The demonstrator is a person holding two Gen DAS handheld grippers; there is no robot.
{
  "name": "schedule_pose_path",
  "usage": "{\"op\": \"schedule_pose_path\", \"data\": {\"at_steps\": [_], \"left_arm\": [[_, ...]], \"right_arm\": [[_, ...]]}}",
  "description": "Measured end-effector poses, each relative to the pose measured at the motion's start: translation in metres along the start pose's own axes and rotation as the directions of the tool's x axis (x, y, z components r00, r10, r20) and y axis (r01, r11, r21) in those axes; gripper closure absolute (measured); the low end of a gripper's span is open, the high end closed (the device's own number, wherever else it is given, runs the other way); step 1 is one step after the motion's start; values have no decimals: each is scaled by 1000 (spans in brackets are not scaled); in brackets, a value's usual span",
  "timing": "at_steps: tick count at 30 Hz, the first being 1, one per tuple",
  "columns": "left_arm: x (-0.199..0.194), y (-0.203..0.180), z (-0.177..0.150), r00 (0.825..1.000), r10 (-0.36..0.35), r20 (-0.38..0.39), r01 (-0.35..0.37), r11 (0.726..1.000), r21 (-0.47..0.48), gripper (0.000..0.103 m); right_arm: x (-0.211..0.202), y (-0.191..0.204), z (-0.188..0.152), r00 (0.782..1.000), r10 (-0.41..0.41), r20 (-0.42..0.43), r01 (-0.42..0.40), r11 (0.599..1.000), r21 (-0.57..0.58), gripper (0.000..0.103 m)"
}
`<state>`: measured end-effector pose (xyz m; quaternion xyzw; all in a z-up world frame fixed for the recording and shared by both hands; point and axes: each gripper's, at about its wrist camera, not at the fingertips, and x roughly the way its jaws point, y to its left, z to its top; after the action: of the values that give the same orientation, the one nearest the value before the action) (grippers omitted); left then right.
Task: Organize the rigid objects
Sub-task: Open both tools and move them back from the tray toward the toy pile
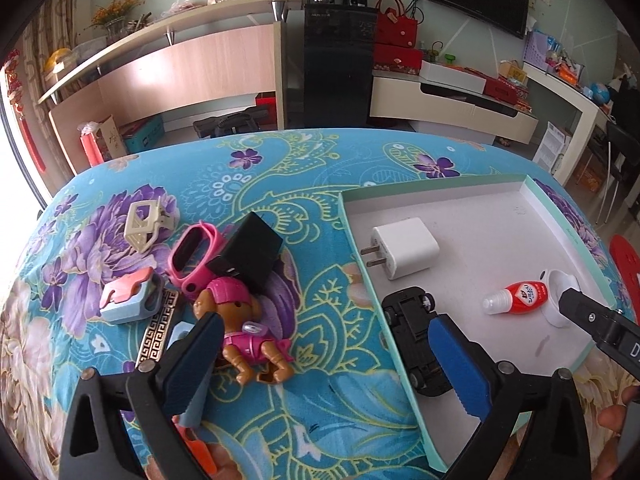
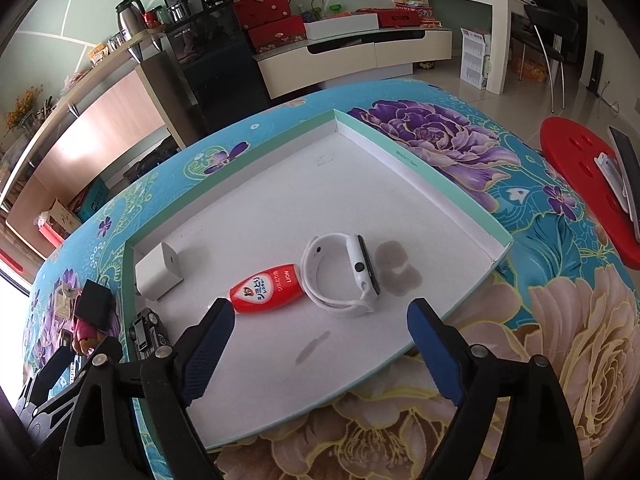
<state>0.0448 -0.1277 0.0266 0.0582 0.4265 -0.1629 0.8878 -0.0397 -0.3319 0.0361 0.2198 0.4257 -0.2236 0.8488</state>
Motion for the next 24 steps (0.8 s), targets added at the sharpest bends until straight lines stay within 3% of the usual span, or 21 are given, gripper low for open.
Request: {"op": "schedule_pose_path", "data": {"at_steps": [12,24], "left_arm": [[-17,57,-2,993,117,-8,-117,987,-110,0],[-32,130,-14,954,292,-60,-298,924,-239,0]], "right_arm": [[-2,62,-11,995,100,-15,-101,981,-164,14],[-3,125,-35,984,170,-60,-180,929,-323,14]]}}
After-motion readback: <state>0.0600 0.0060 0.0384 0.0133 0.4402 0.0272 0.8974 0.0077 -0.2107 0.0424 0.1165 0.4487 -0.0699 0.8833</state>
